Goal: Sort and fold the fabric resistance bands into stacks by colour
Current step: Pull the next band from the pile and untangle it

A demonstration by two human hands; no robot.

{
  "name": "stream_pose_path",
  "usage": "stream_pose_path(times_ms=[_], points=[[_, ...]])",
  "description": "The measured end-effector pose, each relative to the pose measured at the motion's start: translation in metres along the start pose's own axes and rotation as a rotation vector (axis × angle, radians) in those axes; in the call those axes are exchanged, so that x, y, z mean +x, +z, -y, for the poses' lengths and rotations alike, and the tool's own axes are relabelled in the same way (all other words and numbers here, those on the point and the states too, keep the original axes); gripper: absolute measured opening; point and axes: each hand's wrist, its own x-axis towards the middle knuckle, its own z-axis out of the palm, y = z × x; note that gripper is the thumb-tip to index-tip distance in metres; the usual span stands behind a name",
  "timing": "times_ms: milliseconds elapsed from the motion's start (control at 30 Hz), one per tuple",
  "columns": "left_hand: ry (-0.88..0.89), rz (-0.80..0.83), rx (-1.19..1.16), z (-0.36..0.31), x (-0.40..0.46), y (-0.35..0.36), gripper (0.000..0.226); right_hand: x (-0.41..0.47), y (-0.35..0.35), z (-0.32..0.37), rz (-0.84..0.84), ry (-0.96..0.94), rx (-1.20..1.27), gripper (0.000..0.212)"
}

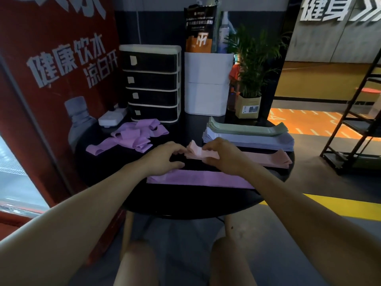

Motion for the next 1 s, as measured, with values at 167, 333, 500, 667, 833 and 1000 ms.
stream_pose_path(times_ms=[167,333,500,667,833,1000], points=[[-0.114,-0.122,0.011,0.041,-0.004,-0.025,0.040,0.052,0.017,0.031,-0.004,-0.066,0.067,0.041],[-0.223,-0.225,0.066,0.091,-0.011,-0.048,0.035,0.103,0.041,0.058,0.033,-0.074,0.129,0.041],[-0.307,-0.310,0.082,0.133,-0.016,-0.063,0.038,0.146,0.063,0.072,0.036,-0.082,0.180,0.029],[-0.324,-0.365,0.103,0.159,-0.009,-0.071,0.034,0.186,0.076,0.072,0.010,-0.072,0.198,0.026],[-0.315,-0.378,0.098,0.174,0.012,-0.069,0.036,0.221,0.088,0.065,-0.005,-0.061,0.140,0.025],[-0.304,-0.329,0.098,0.183,0.038,-0.068,0.039,0.242,0.094,0.058,0.020,-0.006,0.061,0.034]])
